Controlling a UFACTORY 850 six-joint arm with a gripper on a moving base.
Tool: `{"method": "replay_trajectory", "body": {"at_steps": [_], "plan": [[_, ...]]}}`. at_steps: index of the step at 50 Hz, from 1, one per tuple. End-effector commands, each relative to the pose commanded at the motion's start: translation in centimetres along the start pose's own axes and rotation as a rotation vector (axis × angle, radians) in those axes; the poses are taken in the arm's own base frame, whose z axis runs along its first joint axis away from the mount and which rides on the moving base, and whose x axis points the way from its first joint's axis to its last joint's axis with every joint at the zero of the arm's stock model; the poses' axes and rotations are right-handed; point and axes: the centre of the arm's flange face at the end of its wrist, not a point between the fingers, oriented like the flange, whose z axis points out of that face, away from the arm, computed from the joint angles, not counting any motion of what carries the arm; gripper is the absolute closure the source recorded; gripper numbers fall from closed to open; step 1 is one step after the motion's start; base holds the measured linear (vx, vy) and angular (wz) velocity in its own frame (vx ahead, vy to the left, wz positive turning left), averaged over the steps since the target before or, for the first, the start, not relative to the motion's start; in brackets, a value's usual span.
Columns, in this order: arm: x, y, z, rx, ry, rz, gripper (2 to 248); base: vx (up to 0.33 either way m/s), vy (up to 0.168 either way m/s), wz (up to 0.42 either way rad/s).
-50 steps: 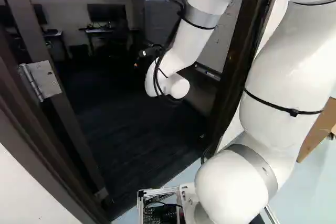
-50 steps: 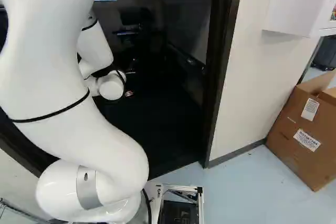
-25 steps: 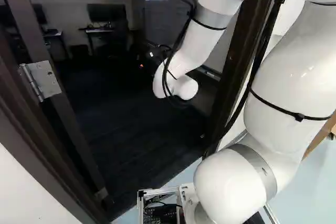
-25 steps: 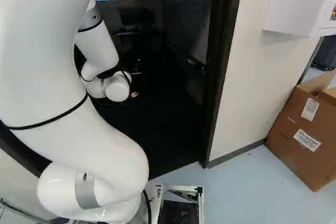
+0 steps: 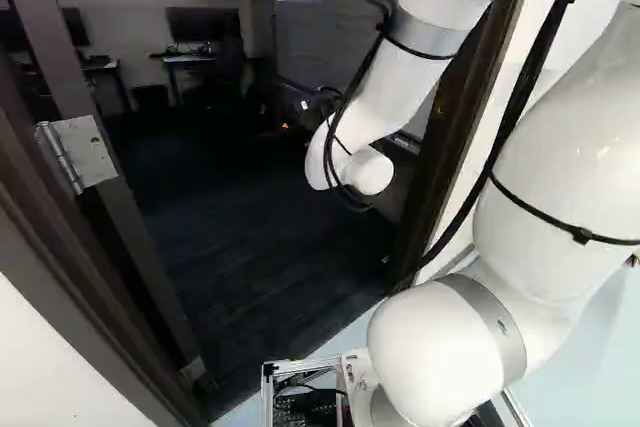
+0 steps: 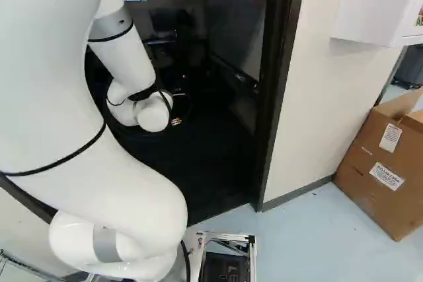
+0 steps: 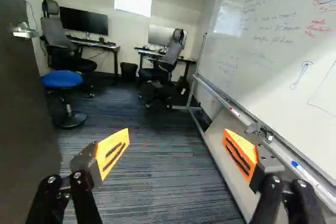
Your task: Open the door and move inside
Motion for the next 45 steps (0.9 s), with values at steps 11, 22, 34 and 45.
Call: {"method": "replay_trajectory", "body": {"at_steps": [11, 22, 34, 45], "plan": [[-0.3, 1.2, -1.3, -0.035, -0.005, 0.002, 3, 0.000, 0.000, 0.000], [-0.7, 2.4, -2.6, -0.072, -0.011, 0.005, 3, 0.000, 0.000, 0.000], [-0.8, 2.7, -3.0, -0.083, -0.012, 0.006, 3, 0.000, 0.000, 0.000], [-0.8, 2.7, -3.0, -0.083, -0.012, 0.006, 3, 0.000, 0.000, 0.000]]}}
